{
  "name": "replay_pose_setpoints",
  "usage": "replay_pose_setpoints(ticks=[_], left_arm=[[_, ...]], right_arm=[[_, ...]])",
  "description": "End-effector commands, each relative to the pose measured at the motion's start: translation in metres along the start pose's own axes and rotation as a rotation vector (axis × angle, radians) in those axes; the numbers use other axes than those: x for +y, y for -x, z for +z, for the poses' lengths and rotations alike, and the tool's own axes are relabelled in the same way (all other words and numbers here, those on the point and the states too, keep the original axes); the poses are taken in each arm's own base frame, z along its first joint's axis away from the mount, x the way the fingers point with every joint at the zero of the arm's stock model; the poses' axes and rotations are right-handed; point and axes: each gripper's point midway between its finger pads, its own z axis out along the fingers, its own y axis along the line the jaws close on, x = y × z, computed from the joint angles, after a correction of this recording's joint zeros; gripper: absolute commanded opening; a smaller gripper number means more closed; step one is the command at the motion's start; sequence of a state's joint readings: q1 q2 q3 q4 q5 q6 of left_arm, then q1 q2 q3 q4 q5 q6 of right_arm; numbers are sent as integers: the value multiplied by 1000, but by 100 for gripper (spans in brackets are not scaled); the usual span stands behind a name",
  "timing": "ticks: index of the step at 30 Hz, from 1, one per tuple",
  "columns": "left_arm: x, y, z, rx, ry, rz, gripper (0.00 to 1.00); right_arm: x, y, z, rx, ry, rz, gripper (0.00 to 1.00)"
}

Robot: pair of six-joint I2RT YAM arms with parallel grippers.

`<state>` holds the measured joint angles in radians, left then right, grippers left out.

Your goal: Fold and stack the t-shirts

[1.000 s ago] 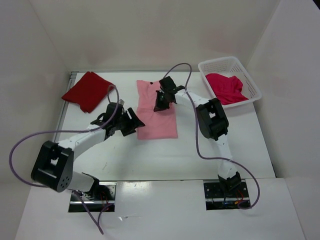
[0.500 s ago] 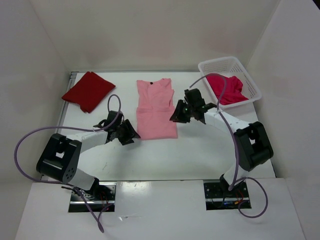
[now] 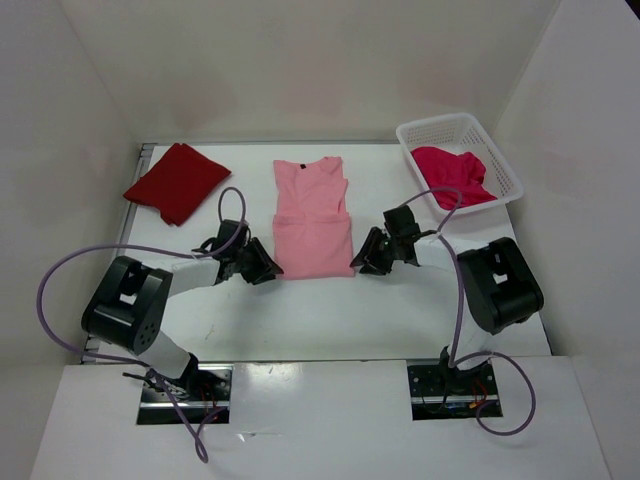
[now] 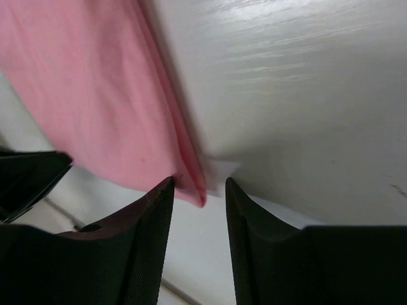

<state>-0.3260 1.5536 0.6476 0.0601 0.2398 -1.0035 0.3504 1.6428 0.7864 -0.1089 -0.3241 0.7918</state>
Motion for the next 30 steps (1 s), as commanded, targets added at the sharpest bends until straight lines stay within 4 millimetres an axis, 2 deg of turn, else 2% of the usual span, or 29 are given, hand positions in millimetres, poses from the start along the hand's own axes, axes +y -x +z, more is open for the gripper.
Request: replay_pose_setpoints(ticks=[1,4,10,12,13,15,17,20,21,23,24,25,26,27,29,30], left_arm=[[3,-1,9,15,10,-2,36],[4,0,11,14,9,-2,32],[6,-3,9,20,16,-4,22],[4,-2,7,14,8,-2,18],[2,-1,6,14,9,-2,16],[3,-3,3,20,16,-4,12],[1,-6,-5,24,7,7,7],[8,-19,-22,50,20,0,6],[15,-26,-27,62,36,-6,6],[13,-37,-48,87,26,-9,6],[8,-41,-60,86,-1,-3,6],[16,-52,-69,121,23,-16,6],[13,-57,-77,135,5,-15,6],[14,-62,-89,130,0,-27,6],[12,-71,-102,147,-24,-41,6],[12,-77,-112,150,-38,-49,4]], right_arm=[[8,4,8,1,48,0,44],[10,1,9,21,67,-11,42],[6,-19,25,103,61,-23,41],[6,-25,26,124,48,-25,28],[4,-23,27,114,39,-25,18],[4,-21,21,84,35,-32,12],[7,-21,12,73,34,-26,6],[4,-40,4,101,4,-36,3],[7,-55,-3,111,4,-47,3],[-1,-82,-12,156,-33,-42,3],[12,-97,-24,168,-2,-50,3],[14,-107,-30,178,6,-48,3],[5,-120,-36,194,-20,-37,3],[17,-126,-50,184,26,-32,3],[12,-132,-64,187,19,-9,3],[23,-125,-79,142,58,-22,3]])
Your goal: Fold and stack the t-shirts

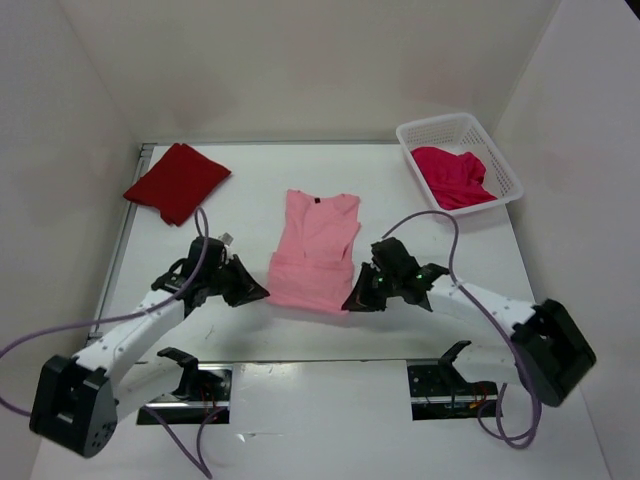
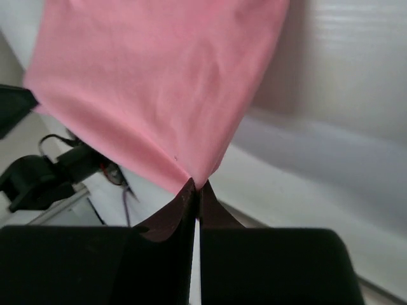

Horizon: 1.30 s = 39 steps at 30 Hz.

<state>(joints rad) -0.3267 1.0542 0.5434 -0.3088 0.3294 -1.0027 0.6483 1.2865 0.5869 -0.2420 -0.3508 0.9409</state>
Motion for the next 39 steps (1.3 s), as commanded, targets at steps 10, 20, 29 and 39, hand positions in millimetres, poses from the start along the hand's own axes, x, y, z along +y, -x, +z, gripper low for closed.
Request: replay_pose_setpoints(ticks=[10,20,29,39], left_arm=[[-97,88,-31,-187,-90,96,4],[-103,196,54,-267,-33,74,4],[-112,252,109,-333,-49,58,9],[-122,290,106,-452,-94,28,30]], right_arm=[[37,147,-59,-266,-4,-32,2],[42,286,-17,-358,-48,-63,1],[26,335,27,-379,-89,-64,1],[41,371,29,-453,-78,-44,10]])
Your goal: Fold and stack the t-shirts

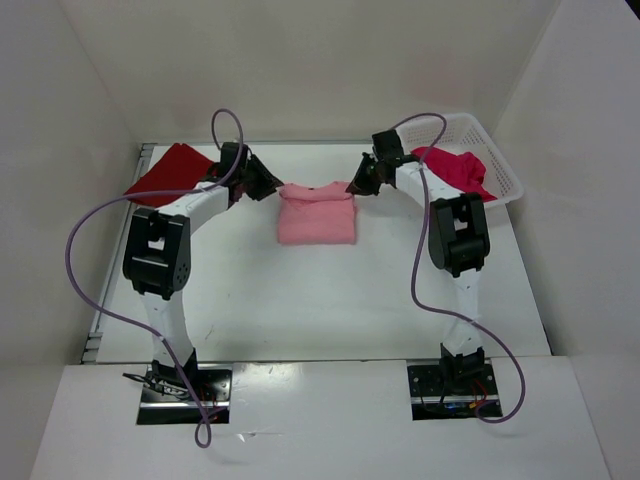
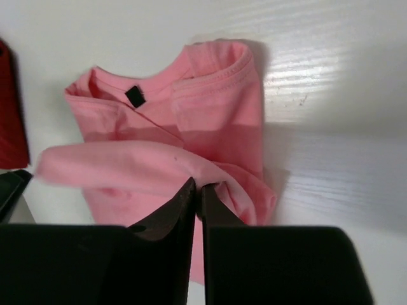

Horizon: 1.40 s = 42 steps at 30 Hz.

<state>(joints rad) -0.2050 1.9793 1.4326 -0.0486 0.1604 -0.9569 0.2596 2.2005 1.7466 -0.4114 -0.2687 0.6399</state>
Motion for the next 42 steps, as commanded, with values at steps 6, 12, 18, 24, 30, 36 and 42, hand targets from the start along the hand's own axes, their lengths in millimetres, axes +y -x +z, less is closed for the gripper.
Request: replay_pose_setpoints(ticks=[6,12,18,24,30,36,42], left_arm=[[-22,53,-16,-147,-98,-21,63],[-45,3,-25,-50,-172,29,52],[-29,-81,-6,116,-166,49,51],[9,-110,-2,180,-98,33,51],[37,-129,-1,224,-35,20,51],[27,-132,-31,235,-72,20,51],[-38,-82,-61,108,-184,72,53]], right_arm=[[39,50,-24,-124,80,-24,40],[50,39,-43,-143,88,-77,21],[53,-11,14,36,135,-81,0],[48,-10,56,84,132,-61,0],[53,-5,76,88,163,-46,0],[54,-9,51,93,157,-95,0],[81,-6,-29,21,215,-136,11]])
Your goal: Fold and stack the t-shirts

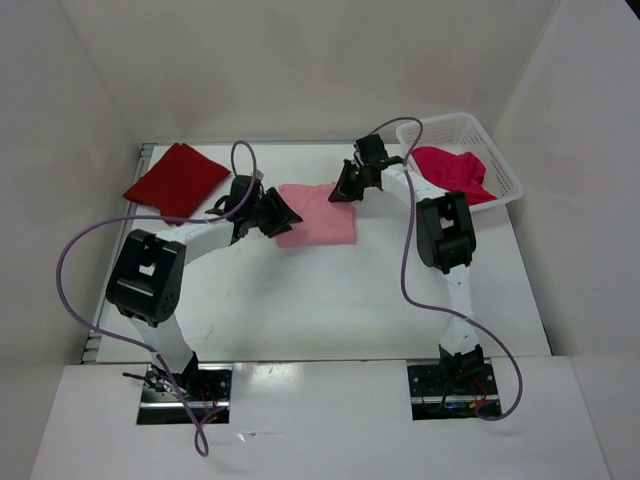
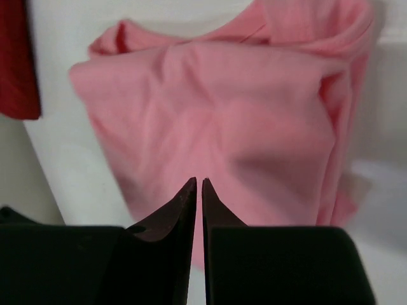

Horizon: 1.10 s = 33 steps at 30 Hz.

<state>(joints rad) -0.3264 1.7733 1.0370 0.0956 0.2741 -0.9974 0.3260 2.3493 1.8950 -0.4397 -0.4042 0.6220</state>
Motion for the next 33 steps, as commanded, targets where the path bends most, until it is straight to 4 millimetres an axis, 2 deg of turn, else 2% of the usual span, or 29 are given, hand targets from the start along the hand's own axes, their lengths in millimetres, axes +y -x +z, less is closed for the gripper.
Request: replay_pose_setpoints(ticks=[1,2,3,4,5,6,7,8,9,10,11,12,13,14,15,16,17,20,22,23,24,25,26,27,28,29,30,31,33], left_arm=[[-54,39,-18,-110,-102,78,53],[-58,45,-14,-115,-107,93,53],[-51,45,1,-100,-87,86,53],[-62,62,5,-126,-106,88,53],[-64,63,13,-110,-115,89,53],[-50,67,31,-95,-96,74,53],[-44,76,37,-102,-86,64,53],[-45,81,51,-99,-96,66,53],[-39,89,56,-108,-88,57,53],[-34,98,61,-125,-75,50,53],[-20,102,72,-121,-54,35,53],[-24,112,73,-132,-69,36,53],[-20,117,76,-138,-65,30,53],[-8,122,81,-139,-48,29,53],[-4,121,85,-131,-38,24,53],[-2,133,85,-150,-39,27,53],[13,136,89,-149,-18,10,53],[21,145,88,-161,-10,-1,53],[24,157,80,-185,-11,-10,56],[11,161,71,-201,-43,4,59],[9,158,66,-199,-54,8,62],[-9,165,50,-231,-87,39,65],[-15,166,41,-240,-95,58,68],[-18,167,33,-256,-93,78,74],[-10,160,28,-255,-70,88,76],[-15,161,13,-275,-61,129,78],[-9,159,9,-283,-29,142,81],[6,148,9,-257,14,143,81],[18,136,9,-225,35,172,81]], right_arm=[[54,18,-68,-110,115,-97,12],[48,2,-72,-80,115,-77,14],[48,-9,-71,-60,121,-80,14],[33,-25,-65,-35,103,-53,14],[34,-34,-67,-29,107,-60,14],[28,-41,-66,-19,100,-55,11],[15,-60,-57,16,79,-35,7],[12,-66,-57,26,86,-34,6],[6,-73,-54,36,78,-19,5],[-8,-83,-50,48,46,-6,2],[-17,-88,-45,60,23,5,2],[-26,-92,-41,66,1,4,1],[-34,-100,-37,85,-15,14,0],[-40,-103,-36,86,-33,19,0],[-42,-105,-35,84,-31,18,0],[-50,-112,-34,95,-52,26,0],[-49,-111,-36,88,-46,22,0],[-51,-115,-41,83,-56,23,0],[-50,-115,-44,85,-57,13,0],[-49,-116,-48,90,-61,15,0],[-38,-105,-51,63,-40,1,0],[-34,-102,-55,58,-35,-11,2],[-29,-97,-58,43,-24,-18,5],[-19,-88,-63,24,-9,-28,12],[-9,-84,-71,13,11,-37,15],[-4,-76,-77,-3,30,-40,19],[6,-71,-83,-12,50,-48,26],[16,-64,-92,-37,70,-62,29],[28,-59,-103,-48,90,-72,38]])
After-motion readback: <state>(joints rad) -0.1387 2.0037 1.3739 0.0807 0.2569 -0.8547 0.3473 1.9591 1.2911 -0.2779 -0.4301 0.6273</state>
